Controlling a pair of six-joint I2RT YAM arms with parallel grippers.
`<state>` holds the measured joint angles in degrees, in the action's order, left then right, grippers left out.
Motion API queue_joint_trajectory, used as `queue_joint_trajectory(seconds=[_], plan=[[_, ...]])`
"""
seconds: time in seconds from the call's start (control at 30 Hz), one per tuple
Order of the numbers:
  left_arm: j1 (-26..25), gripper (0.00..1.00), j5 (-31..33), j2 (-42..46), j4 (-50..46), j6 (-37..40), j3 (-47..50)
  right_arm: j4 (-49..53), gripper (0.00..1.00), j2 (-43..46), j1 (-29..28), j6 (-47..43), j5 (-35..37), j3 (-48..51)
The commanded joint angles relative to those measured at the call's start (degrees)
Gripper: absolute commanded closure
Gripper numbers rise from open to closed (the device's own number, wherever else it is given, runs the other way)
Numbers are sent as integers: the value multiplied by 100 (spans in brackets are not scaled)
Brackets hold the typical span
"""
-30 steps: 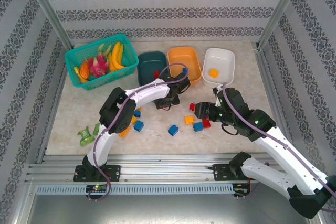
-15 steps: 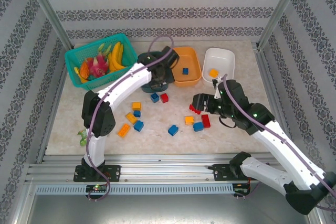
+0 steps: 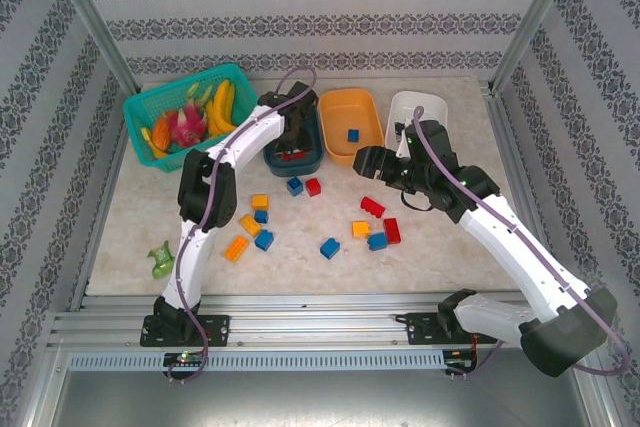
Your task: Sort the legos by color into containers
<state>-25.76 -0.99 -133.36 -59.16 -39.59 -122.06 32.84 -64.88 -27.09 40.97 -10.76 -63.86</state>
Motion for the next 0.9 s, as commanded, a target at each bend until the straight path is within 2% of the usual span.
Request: queue_joint_trajectory(seconds=[0.0,0.33,0.5,0.67,0.87], plan=[[43,40,-258,-97,115,322,-252,-28,21,15,69,167,-84,-18],[50,20,-368,-196,1,355,-296,372,21,58,200,403,123,166],[46,17,-322,134,-43,322,-318,718,21,6,188,262,254,28],[26,17,-248,872,-107,229,-150,1425,22,-222,-116,-65,717,-229],[-132,10,-586,2677,564,459,1373,1766,24,-766,-645,-50,1099,-147]])
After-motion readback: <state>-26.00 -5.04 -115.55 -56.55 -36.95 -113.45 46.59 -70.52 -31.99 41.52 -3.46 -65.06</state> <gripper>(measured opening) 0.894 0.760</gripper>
